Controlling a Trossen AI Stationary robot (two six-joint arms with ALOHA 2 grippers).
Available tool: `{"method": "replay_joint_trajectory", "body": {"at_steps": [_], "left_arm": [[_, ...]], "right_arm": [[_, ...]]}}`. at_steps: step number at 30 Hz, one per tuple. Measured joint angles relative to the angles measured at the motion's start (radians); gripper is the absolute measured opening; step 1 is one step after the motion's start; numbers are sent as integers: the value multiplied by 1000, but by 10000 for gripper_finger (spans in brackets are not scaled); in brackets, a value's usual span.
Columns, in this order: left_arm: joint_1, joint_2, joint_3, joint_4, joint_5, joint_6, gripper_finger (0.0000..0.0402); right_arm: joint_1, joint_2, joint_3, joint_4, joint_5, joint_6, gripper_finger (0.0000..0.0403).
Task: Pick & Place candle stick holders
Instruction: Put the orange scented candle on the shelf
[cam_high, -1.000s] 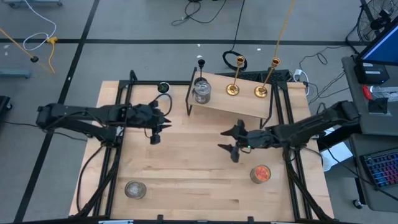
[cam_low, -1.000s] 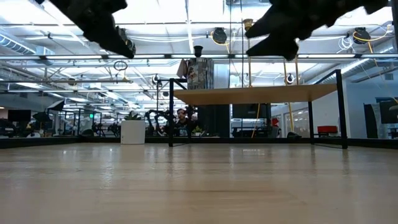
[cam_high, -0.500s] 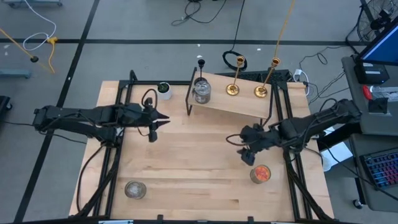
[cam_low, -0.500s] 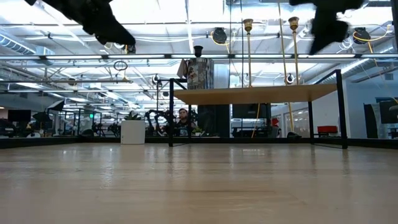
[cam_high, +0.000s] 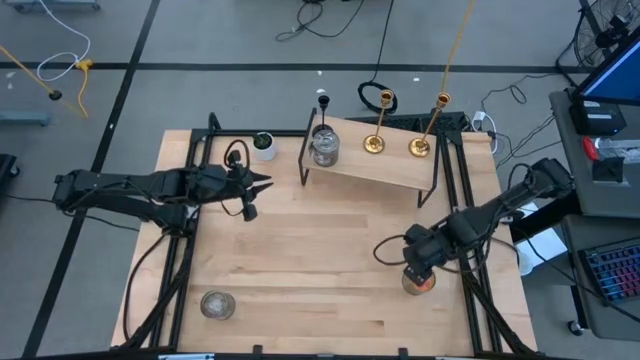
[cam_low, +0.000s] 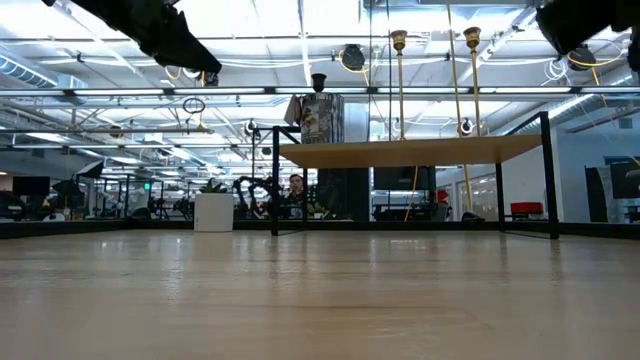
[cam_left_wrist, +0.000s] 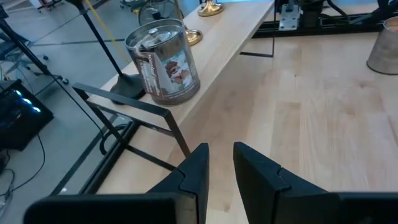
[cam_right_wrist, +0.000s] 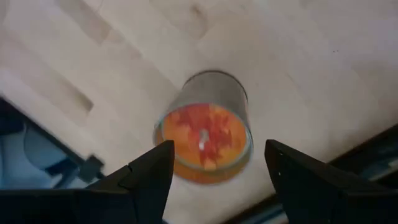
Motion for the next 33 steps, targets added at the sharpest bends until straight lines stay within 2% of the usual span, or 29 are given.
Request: {"method": "replay_joint_trajectory", "body": {"at_steps": [5, 12, 21, 33], "left_arm": [[0, 0, 0, 0, 0, 1, 81], [0, 0, 0, -5, 0, 1, 81], [0, 0, 0, -5, 0, 1, 81], [0, 0, 0, -5, 2, 6, 81]], "right_arm": [[19, 32, -67, 11, -16, 53, 247], [16, 32, -192, 132, -66, 78, 239], [9, 5, -209, 172, -89, 116, 165], [9, -11, -209, 168, -90, 113, 94]]}}
